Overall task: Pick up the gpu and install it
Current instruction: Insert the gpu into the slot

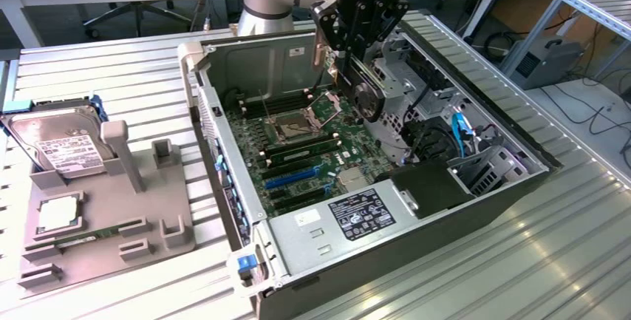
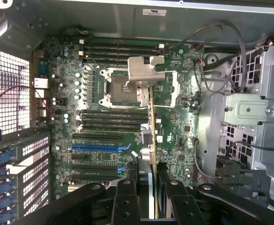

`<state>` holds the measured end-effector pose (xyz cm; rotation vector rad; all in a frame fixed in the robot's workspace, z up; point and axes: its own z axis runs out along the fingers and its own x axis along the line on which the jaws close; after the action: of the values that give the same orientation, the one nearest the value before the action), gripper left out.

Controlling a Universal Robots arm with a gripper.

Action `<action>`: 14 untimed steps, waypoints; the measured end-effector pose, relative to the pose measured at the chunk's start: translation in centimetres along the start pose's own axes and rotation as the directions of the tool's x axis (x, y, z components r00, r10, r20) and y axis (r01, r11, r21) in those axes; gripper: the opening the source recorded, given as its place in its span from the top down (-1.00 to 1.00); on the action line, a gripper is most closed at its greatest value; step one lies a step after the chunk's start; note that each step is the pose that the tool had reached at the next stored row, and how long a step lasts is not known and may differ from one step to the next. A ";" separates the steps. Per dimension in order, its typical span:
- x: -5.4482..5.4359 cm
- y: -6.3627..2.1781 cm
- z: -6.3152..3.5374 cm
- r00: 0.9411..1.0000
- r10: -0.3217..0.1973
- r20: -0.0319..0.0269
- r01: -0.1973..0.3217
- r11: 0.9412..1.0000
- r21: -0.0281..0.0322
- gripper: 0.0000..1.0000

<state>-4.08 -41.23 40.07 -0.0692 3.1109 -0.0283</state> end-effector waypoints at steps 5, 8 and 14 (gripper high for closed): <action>0.0 0.00 0.00 1.000 -0.003 0.000 0.003 1.000 0.000 0.45; 0.0 0.00 0.01 1.000 -0.004 0.000 0.004 1.000 0.000 0.45; 0.0 0.00 0.01 1.000 -0.007 0.000 0.007 1.000 0.000 0.45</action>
<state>-4.09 -41.23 40.06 -0.0802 3.1106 -0.0281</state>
